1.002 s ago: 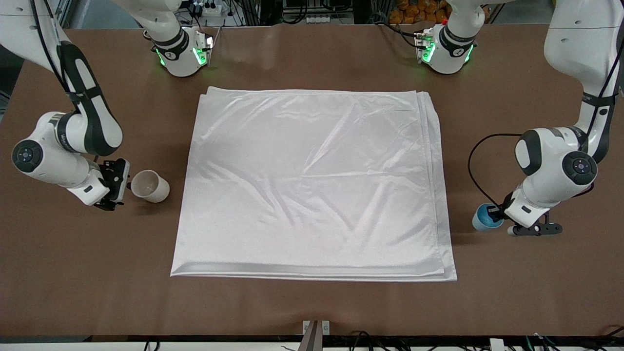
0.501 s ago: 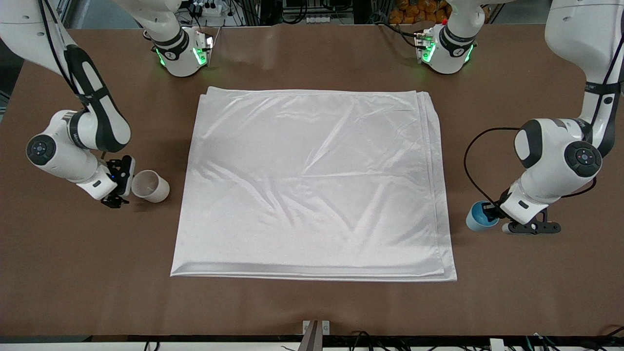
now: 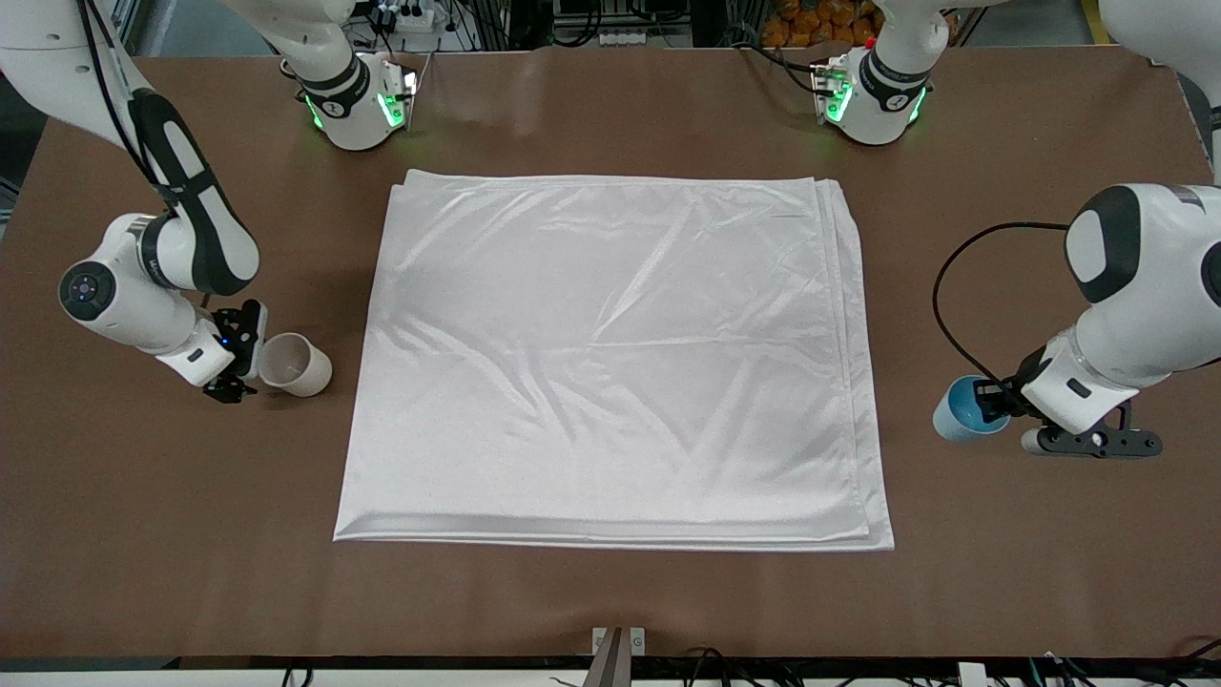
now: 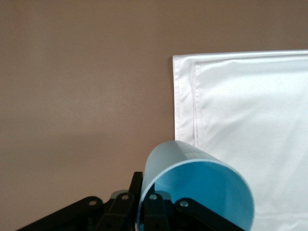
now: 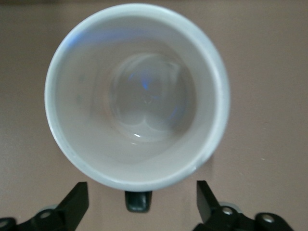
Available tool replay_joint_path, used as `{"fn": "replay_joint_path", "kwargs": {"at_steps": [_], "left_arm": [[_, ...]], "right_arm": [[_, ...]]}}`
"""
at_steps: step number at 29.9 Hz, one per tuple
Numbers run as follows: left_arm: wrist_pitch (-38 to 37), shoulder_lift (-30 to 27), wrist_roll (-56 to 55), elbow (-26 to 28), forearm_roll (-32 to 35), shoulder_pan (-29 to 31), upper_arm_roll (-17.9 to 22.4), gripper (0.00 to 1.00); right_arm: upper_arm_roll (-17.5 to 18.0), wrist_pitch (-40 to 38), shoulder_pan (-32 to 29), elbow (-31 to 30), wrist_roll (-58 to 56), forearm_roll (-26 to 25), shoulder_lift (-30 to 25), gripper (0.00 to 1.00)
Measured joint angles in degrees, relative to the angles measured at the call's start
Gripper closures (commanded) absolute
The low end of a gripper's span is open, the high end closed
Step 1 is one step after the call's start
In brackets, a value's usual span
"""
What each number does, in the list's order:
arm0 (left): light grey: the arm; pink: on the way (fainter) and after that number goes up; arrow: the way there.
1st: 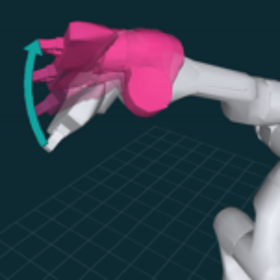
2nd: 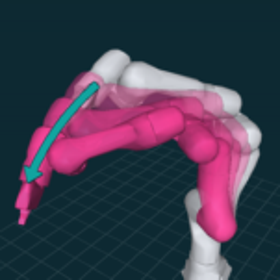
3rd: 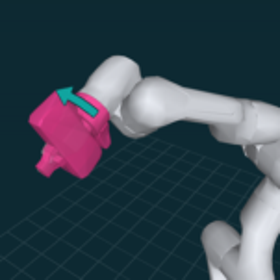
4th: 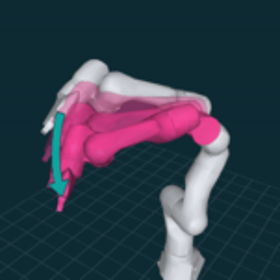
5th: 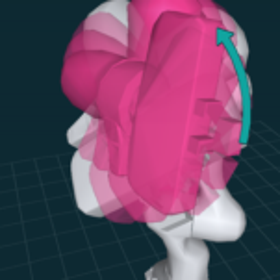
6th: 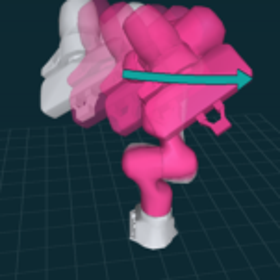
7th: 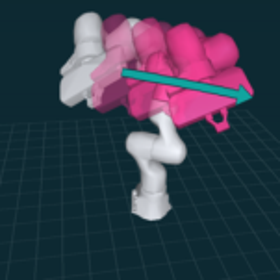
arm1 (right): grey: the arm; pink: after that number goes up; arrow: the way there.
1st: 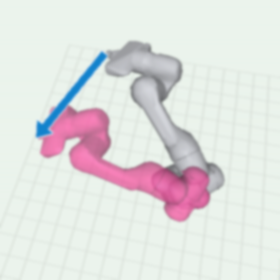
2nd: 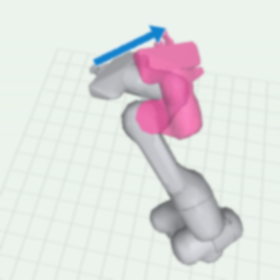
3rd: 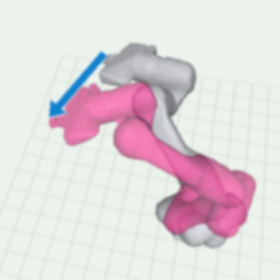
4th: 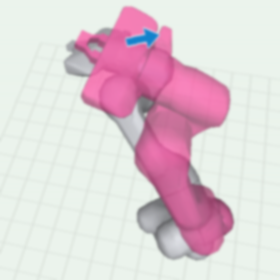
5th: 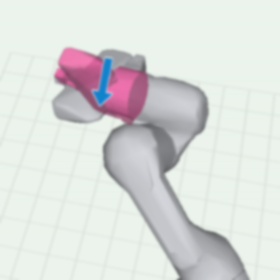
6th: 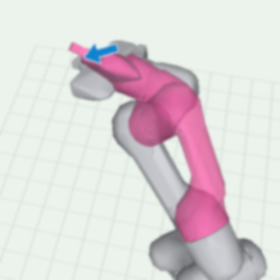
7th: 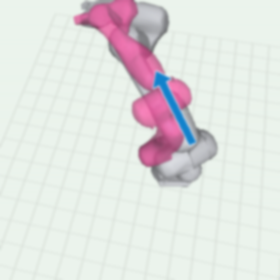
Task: Place blue cup into white mug on cloth
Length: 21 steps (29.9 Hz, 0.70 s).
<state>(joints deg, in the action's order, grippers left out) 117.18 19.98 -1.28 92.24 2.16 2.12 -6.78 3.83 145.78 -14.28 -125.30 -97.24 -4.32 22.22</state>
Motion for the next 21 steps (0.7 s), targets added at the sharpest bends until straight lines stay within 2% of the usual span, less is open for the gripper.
{"fn": "replay_joint_path", "kwargs": {"at_steps": [2, 4, 10, 16, 21], "left_arm": [[-1.39, -0.33, 0.00, -0.95, 0.00, 0.00, -0.22, 1.00], [-2.63, -0.63, 0.00, -1.89, 0.00, 0.00, -0.53, 1.00], [-5.76, -1.22, 0.00, -4.04, 0.00, 0.00, -0.93, 1.00], [-6.69, -1.62, 0.00, -4.41, 0.12, -0.02, -1.61, 1.00], [-6.85, -1.68, 0.00, -4.43, 2.06, -0.01, -1.87, 1.00]], "right_arm": [[0.00, 0.76, -0.08, -0.64, 0.00, 0.00, 0.02, 0.20], [0.00, 1.37, -0.16, -1.09, -0.01, 0.00, 0.06, 0.36], [0.01, 1.98, -0.26, -1.48, -0.03, 0.00, 0.16, 0.63], [0.08, 2.12, -0.26, -1.47, -0.03, 0.00, 0.15, 0.84], [0.08, 2.32, -0.36, -1.30, 0.00, 0.02, 0.08, 0.92]]}}
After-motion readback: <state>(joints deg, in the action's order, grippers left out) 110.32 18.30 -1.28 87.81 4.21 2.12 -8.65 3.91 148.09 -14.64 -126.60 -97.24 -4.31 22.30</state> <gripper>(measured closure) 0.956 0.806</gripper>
